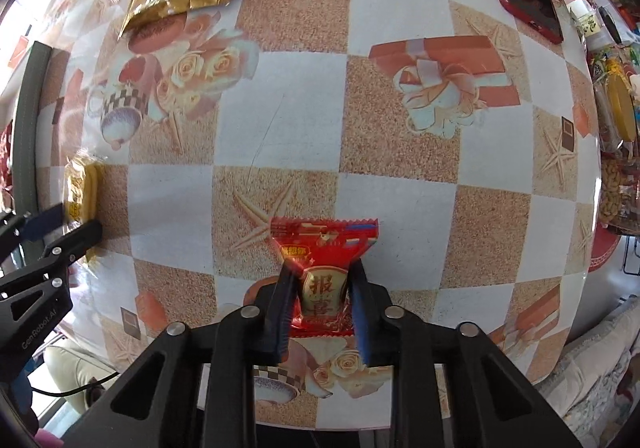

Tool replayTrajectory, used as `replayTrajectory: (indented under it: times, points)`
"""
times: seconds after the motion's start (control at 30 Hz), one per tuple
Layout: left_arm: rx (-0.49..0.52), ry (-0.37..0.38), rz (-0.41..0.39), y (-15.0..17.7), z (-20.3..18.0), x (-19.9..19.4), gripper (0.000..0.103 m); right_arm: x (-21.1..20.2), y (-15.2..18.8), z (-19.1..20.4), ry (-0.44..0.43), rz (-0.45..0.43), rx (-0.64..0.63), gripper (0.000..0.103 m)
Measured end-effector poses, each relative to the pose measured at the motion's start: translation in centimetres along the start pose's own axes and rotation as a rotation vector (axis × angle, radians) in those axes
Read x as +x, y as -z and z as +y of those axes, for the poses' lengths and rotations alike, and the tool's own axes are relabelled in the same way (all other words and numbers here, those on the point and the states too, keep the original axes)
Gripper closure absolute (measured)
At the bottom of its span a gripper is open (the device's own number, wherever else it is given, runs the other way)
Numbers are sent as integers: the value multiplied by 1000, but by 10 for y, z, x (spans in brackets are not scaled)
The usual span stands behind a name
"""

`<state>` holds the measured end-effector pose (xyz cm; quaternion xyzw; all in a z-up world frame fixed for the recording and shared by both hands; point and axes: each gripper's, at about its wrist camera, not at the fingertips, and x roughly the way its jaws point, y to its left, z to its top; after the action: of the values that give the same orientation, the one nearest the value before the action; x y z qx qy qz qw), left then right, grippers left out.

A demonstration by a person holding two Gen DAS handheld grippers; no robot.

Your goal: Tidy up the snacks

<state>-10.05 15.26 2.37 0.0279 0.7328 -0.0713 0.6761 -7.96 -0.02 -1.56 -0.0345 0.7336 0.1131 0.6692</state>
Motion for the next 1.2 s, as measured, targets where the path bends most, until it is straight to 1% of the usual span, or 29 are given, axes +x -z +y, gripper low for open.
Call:
replayTrajectory:
  times: [0.13, 0.23, 0.6, 0.7, 0.93, 1.2]
  points:
    - [-18, 25, -18, 5, 4, -10, 64, -6, -5, -2, -53, 1, 29, 77]
    - [-25, 30, -37, 7, 6, -20, 64, -11, -9, -1, -81, -4, 33, 77]
    - [-50, 23, -131, 11, 21, -62, 64, -42, -32, 40, -102, -55, -42, 77]
    - [-76, 26, -153, 14, 36, -71, 64, -46, -41, 47, -103, -66, -73, 77]
    - [-158, 21, -195, 26, 81, -87, 64, -64, -64, 86, -106, -95, -147, 77]
    - [-255, 5, -236, 35, 119, -85, 64, -78, -69, 134, -110, -123, -239, 77]
